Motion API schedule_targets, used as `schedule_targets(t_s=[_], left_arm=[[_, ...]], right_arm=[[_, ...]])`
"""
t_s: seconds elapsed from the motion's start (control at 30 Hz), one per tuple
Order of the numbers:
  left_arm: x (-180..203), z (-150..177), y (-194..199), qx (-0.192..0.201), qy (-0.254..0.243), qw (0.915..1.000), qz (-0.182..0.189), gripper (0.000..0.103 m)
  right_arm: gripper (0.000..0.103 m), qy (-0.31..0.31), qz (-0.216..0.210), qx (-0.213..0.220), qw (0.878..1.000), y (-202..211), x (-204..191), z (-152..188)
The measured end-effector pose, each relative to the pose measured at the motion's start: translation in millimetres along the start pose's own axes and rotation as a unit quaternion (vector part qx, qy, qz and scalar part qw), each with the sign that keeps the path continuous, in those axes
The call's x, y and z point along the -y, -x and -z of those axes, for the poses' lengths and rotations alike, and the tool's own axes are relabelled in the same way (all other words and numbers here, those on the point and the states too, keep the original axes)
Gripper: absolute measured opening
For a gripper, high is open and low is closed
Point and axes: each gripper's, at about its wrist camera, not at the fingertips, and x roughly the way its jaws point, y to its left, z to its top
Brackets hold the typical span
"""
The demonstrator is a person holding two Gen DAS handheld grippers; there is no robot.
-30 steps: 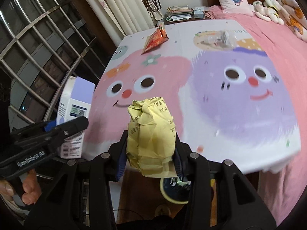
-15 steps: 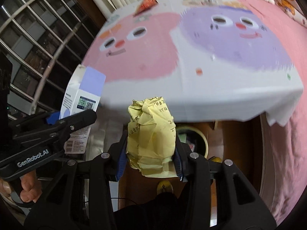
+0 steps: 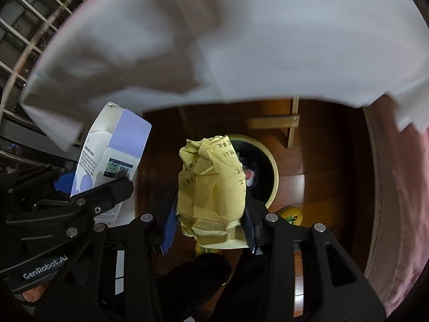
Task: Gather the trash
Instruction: 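Carry the paper and carton over the bin and open both tools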
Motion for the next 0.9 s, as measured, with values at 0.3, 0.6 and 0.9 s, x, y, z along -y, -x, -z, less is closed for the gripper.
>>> schedule_targets(t_s=[0.3,0.6,0.9], left_arm=[[-6,-2,-115,-0.026,-0.013,0.9996,-0.006,0.040],[-27,-10,-157,-0.011,0.011,0.9998,-0.012,0.086],[-38,1,-123,0.012,0.025,0.9991,-0.031,0.087]], right_arm=[[0.040,-0.040,-0.006,-0.034,0.999,-108,46,17],[0.063,-0.069,-0.017,-0.028,0.997,-153,76,17],[0.063,-0.078,-0.019,-0.013,0.997,-137,67,11]])
